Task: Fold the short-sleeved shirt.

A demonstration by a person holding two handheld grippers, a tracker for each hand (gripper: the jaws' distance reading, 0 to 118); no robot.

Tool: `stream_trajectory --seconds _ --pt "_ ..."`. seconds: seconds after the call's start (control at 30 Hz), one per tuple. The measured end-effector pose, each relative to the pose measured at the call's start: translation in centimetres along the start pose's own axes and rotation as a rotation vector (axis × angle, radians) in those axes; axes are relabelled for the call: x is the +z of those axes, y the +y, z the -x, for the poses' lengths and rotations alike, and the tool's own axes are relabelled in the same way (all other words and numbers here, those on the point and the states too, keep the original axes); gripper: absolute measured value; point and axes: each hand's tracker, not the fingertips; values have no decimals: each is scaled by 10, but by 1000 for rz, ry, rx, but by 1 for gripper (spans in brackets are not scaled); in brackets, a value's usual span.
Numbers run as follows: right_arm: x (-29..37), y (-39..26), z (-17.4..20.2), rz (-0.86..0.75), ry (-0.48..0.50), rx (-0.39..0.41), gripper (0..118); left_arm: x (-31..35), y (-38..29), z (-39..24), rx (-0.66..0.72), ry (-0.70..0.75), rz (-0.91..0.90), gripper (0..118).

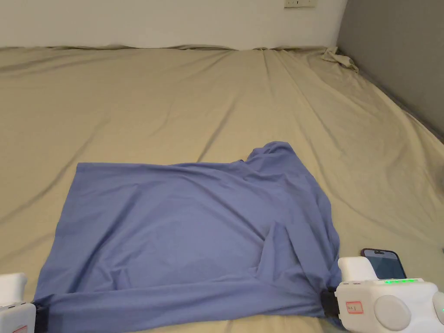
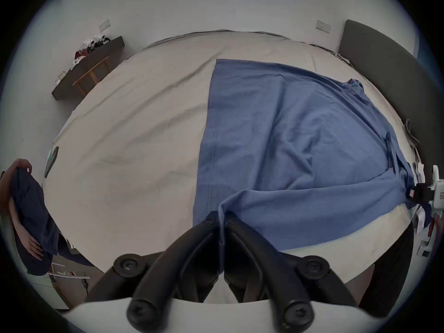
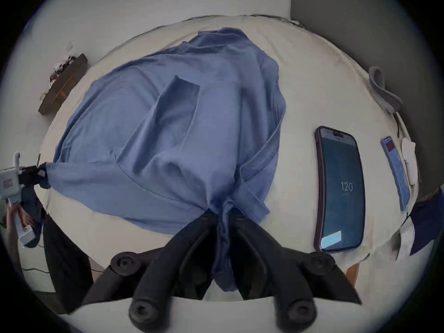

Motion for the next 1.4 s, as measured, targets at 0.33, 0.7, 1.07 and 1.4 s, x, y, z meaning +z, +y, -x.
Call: stream_trajectory --seconds 0.33,0.7,1.07,1.4 --pt "25 64 -1 -91 29 -5 10 15 74 -9 -34 11 -21 0" --pt "-51 177 -16 -40 -11 -36 9 -69 170 -25 -39 26 58 0" --pt "-59 168 -17 -48 -36 -37 118 -104 152 -18 108 -37 131 99" --pt "29 90 3 -138 29 13 56 24 73 -37 -76 -56 -268 31"
